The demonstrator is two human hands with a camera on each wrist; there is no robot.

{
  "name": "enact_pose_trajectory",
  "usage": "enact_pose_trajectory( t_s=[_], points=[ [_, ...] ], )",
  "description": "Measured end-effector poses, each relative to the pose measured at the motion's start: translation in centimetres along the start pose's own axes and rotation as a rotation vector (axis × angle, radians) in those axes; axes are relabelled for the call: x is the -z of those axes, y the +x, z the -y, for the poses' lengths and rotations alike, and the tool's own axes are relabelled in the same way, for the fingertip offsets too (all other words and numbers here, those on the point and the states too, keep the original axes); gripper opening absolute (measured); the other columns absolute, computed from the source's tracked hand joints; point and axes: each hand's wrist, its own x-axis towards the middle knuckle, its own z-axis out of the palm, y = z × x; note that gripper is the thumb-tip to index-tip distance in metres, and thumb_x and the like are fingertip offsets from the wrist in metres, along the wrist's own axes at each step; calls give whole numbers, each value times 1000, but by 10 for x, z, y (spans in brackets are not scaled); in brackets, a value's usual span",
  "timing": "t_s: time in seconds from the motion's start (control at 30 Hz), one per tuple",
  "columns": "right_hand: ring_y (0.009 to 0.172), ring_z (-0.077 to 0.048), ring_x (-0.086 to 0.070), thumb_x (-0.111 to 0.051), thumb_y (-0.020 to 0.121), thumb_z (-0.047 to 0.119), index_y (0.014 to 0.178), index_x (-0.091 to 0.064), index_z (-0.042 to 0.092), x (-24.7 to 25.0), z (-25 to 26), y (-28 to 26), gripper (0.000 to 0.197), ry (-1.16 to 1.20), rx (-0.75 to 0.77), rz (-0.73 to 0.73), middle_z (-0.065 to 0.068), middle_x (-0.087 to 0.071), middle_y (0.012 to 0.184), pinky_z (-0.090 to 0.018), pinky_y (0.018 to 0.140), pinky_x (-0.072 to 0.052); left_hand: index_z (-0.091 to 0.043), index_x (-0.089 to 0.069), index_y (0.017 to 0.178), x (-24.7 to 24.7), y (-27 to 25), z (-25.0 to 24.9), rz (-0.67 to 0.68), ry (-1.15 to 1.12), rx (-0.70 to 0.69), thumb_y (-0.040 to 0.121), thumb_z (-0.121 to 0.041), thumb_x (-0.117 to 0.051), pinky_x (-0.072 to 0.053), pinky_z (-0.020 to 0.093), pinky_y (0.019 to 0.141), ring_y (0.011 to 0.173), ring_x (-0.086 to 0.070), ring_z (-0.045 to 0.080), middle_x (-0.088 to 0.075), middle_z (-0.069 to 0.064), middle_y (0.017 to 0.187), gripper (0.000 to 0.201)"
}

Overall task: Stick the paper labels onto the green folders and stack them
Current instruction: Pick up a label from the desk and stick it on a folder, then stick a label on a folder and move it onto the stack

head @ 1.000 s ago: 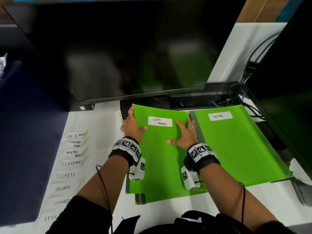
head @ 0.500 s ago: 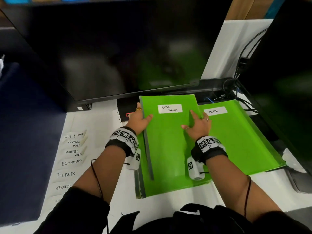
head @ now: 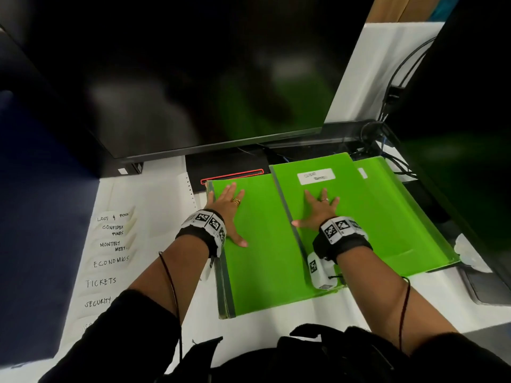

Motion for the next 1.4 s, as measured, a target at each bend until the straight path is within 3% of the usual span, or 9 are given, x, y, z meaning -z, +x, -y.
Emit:
enact_pose_trajectory(
  t_s=[0.13, 0.5, 0.7, 0.93, 1.07, 1.13, 1.2, 1.3, 1.4],
  points=[
    [143, -40, 10, -62, 78, 58, 150, 8, 26, 6, -25, 5, 105, -64, -65, -14, -23, 16, 154, -58, 115, 4, -20, 14, 150, -1, -1, 1, -6, -3, 2, 48, -70, -76, 9, 52, 116, 145, 17, 22, 23, 7, 156, 145],
    [144, -38, 9, -61, 82, 53, 150, 10, 24, 20, -55, 2, 103, -111, -111, 2, -24, 15, 154, -56, 116, 3, -22, 10, 150, 0, -6, 1, -51, -28, -8, 48, -71, -76, 9, 49, 114, 146, 13, 21, 20, 6, 157, 143],
    [144, -37, 14, -68, 83, 15, 149, -8, 35, 25, -16, -19, 91, 113, -35, -144, -8, 18, 157, -65, 111, -10, -22, 6, 151, -1, -8, 1, -90, -70, -26, 48, -69, -77, 9, 50, 115, 146, 12, 23, 17, 7, 157, 140],
    [132, -24, -39, -62, 88, 14, 122, -60, 17, 8, 76, -30, 35, 354, 417, -293, -10, -48, 137, -31, 112, -26, -20, -29, 147, 10, -41, 27, -279, -378, -58, 66, -43, -81, -13, 35, 118, 143, -13, 27, -16, 8, 155, 99],
    [113, -21, -55, -63, 86, 12, 109, -68, 13, -2, 130, -54, 23, 350, 625, -247, -7, -64, 116, -33, 106, -39, -18, -48, 135, 2, -64, 64, -361, -416, 47, 82, -7, -68, -24, 30, 111, 134, -31, 25, -37, 6, 142, 58],
    [99, -21, -63, -65, 83, 10, 99, -72, 13, -12, 152, -65, 18, 320, 736, -193, -6, -70, 102, -36, 97, -46, -21, -52, 131, -10, -70, 82, -339, -363, 123, 82, 3, -59, -30, 31, 110, 131, -37, 23, -41, 4, 138, 54],
    [92, -20, -64, -63, 81, 12, 90, -74, 17, -24, 168, -74, 15, 249, 804, -150, -1, -72, 93, -38, 91, -49, -25, -48, 135, -25, -76, 93, -216, -277, 184, 82, -5, -64, -31, 31, 109, 132, -36, 21, -37, 1, 143, 60],
    [106, -21, -55, -58, 86, 29, 97, -70, 23, -43, 180, -87, 17, -23, 812, -113, 3, -70, 98, -41, 97, -37, -31, -29, 146, -49, -80, 97, -51, -141, 216, 80, -31, -71, -28, 36, 115, 140, -25, 22, -18, -2, 155, 78],
    [116, -24, -42, -57, 85, 46, 106, -64, 21, -58, 184, -95, 34, -265, 800, -130, -3, -67, 104, -47, 98, -27, -33, -20, 149, -63, -82, 90, -92, -161, 250, 83, -42, -65, -20, 41, 118, 145, -15, 19, -8, -5, 159, 80]
  ],
)
